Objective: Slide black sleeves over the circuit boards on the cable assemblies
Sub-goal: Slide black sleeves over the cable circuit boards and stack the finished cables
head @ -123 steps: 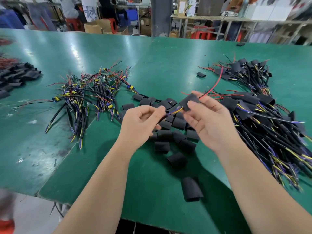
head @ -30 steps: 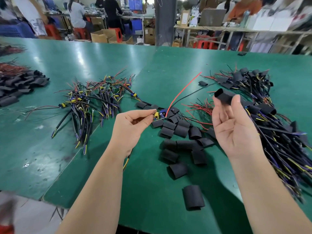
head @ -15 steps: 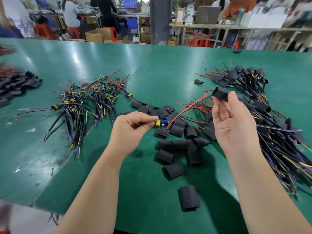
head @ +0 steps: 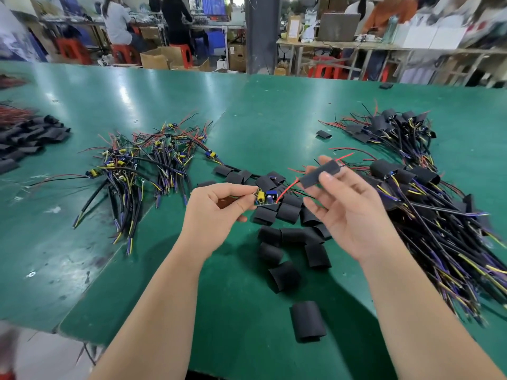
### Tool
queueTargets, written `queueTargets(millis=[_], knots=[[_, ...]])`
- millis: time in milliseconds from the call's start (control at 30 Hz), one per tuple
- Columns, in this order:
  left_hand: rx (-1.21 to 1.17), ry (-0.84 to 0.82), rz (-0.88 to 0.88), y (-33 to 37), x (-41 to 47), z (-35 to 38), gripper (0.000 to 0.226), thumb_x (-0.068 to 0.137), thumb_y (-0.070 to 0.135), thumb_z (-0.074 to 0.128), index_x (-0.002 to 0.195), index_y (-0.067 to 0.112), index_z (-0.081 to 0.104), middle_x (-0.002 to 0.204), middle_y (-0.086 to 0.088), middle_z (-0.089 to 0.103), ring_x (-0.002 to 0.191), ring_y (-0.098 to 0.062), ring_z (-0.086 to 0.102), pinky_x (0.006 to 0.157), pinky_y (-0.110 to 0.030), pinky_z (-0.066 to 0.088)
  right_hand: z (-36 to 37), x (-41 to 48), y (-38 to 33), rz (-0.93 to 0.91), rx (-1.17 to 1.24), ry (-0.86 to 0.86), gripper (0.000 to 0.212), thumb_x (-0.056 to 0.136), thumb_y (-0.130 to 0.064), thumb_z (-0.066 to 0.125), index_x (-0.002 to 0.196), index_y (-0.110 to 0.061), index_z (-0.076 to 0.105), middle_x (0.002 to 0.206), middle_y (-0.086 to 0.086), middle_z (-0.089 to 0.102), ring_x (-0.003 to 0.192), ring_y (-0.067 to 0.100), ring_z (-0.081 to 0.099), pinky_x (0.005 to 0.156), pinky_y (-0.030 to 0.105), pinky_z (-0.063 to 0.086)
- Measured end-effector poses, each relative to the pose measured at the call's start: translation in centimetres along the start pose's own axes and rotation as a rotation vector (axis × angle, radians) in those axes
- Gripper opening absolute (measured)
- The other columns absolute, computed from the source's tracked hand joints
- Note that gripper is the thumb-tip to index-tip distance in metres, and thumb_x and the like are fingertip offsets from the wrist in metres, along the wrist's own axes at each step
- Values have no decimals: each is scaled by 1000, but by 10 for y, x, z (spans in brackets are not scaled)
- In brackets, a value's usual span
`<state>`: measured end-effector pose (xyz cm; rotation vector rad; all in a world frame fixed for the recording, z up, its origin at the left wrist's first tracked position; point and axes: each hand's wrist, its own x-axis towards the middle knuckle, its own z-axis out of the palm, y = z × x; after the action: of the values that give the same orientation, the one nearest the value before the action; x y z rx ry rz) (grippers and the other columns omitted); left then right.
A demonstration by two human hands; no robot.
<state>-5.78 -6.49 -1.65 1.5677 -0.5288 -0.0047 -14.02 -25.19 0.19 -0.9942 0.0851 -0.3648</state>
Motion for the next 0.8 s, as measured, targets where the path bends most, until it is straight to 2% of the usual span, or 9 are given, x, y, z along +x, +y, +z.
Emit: queueTargets(millis=[167, 433, 567, 700, 800], knots=[[-218, 43, -84, 4, 0, 5, 23, 82, -7, 65, 81, 14, 73, 72, 3, 74, 68, -8, 69, 64, -18, 55, 9, -1, 14, 24, -70, 35, 19, 66, -11, 70, 82, -11, 60, 86, 8, 72, 75, 17, 70, 72, 26, 56], [-281, 51, -101, 3, 1, 7, 32, 83, -7, 65, 75, 22, 77, 74, 1, 74, 70, -9, 69, 67, -19, 55, 20, -6, 24, 39, -61, 41, 6, 65, -13, 71, 70, -17, 70, 80, 7, 74, 66, 14, 70, 64, 25, 56], [-280, 71, -101, 1, 1, 7, 29, 84, -7, 63, 78, 19, 76, 75, 2, 74, 70, -9, 69, 67, -18, 55, 19, -5, 28, 0, -90, 12, 9, 64, -10, 72, 70, -17, 73, 82, 6, 74, 70, 17, 71, 66, 27, 56], [-283, 78, -118, 0, 2, 7, 34, 85, -7, 63, 76, 23, 77, 76, 1, 74, 71, -10, 70, 67, -18, 55, 13, -3, 25, -81, -188, -81, 23, 67, -8, 72, 84, -23, 77, 96, 4, 75, 87, 16, 70, 73, 26, 56], [-253, 77, -112, 0, 2, 7, 32, 84, -6, 65, 77, 23, 77, 76, 1, 74, 71, -10, 70, 67, -18, 55, 13, -4, 25, -99, -262, -101, 24, 67, -11, 74, 87, -23, 77, 94, 2, 75, 85, 13, 70, 72, 25, 55]])
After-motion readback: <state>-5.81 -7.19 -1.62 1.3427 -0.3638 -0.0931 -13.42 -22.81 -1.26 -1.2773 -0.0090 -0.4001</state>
